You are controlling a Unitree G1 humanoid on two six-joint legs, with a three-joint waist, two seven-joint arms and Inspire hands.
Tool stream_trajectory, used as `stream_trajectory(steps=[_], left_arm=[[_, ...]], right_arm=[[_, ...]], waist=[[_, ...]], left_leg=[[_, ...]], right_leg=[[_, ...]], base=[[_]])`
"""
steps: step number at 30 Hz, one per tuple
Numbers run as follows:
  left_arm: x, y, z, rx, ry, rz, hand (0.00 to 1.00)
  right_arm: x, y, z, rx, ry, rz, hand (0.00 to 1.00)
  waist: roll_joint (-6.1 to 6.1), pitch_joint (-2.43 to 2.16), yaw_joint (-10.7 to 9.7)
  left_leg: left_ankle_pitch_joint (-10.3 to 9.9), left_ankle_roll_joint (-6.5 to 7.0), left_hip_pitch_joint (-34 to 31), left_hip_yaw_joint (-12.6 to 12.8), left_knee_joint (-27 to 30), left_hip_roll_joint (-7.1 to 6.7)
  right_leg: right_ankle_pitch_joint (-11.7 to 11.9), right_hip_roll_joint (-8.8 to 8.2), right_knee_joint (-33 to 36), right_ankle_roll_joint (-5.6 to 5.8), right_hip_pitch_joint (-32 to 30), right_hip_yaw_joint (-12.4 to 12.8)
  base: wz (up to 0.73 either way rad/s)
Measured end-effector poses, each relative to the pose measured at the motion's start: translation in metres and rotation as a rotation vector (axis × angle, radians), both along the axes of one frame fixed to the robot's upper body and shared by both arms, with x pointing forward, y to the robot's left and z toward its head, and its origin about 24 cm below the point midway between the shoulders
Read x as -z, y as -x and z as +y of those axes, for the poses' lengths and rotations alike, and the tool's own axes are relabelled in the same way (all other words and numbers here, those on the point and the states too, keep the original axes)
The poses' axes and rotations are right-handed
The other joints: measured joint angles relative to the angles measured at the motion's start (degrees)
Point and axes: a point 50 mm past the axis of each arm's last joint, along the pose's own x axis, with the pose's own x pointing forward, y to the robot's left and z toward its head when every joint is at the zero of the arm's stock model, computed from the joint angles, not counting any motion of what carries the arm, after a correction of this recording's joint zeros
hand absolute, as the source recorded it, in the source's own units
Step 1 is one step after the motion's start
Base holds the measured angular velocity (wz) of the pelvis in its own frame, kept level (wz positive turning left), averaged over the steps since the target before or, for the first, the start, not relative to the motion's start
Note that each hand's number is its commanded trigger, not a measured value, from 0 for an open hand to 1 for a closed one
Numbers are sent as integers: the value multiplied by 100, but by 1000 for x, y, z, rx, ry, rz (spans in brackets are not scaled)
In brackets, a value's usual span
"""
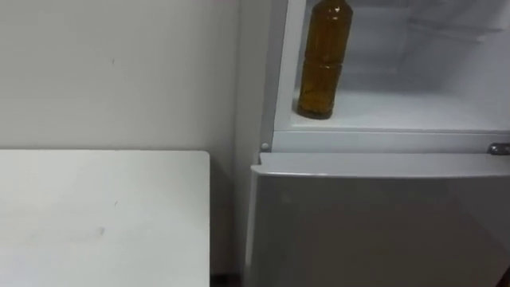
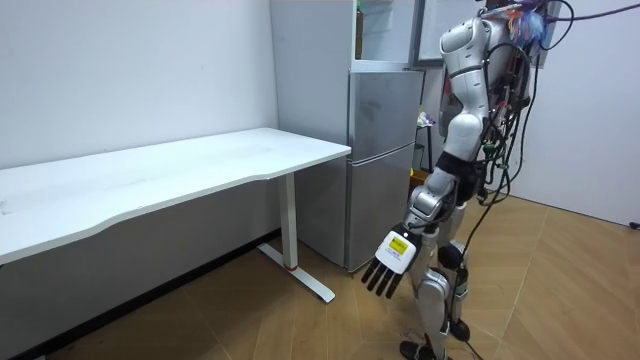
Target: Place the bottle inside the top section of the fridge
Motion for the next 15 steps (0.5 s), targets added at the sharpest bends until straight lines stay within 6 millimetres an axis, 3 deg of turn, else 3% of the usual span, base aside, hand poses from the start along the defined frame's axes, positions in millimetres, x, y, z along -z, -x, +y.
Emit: stream_trajectory(steps=[4, 9, 15], left_arm=[[-2, -2, 5, 1, -14, -10, 0], [-1, -2, 5, 1, -12, -3, 0], [1, 4, 4, -7, -5, 21, 0]], right_arm=[[-35, -18, -12, -2, 104, -111, 0], [-71, -22, -16, 30, 271, -136, 0], [-98, -29, -16, 34, 390, -151, 0]], waist=[[12, 12, -75], [4, 9, -69], [-7, 9, -80]], left_leg=[[1, -1, -9, -2, 8, 0], [1, -1, -13, -7, 8, -4], [1, -1, 28, 0, 22, -2]], right_leg=[[-1, -2, 42, -2, -6, 5], [-2, -5, 29, -1, -8, -9], [-2, -8, 43, -1, 26, -7]], base=[[0], [0], [0]])
